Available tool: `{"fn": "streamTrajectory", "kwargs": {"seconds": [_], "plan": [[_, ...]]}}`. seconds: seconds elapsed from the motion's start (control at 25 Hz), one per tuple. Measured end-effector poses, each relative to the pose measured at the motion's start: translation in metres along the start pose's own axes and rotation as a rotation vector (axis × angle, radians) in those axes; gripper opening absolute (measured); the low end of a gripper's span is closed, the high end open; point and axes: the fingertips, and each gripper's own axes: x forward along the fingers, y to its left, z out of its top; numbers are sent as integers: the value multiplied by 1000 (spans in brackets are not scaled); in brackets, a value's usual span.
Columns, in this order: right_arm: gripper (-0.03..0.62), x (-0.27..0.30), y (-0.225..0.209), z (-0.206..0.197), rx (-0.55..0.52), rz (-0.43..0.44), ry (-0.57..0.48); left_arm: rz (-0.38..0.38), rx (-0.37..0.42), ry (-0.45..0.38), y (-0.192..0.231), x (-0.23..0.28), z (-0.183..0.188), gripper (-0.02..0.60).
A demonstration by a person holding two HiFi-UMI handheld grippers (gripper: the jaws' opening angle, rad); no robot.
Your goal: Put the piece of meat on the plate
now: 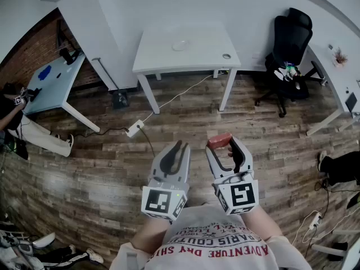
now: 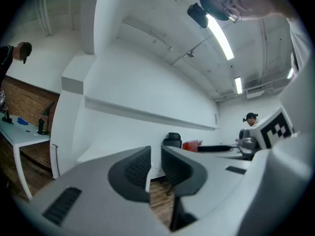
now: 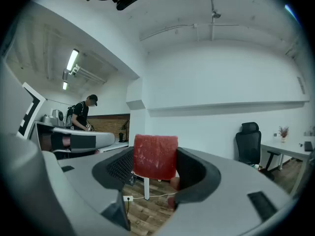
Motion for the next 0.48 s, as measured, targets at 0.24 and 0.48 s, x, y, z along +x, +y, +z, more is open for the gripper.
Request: {"fn": "streamTrajectory", "kwargs": {"seconds": [0.24,0.48], "plan": [[278,27,7,-3,3,-8,15,-11,8,0,28,11,2,67],[278,54,20,-1,29,-14,6,-23,1,-6,60,19,1,57]]}}
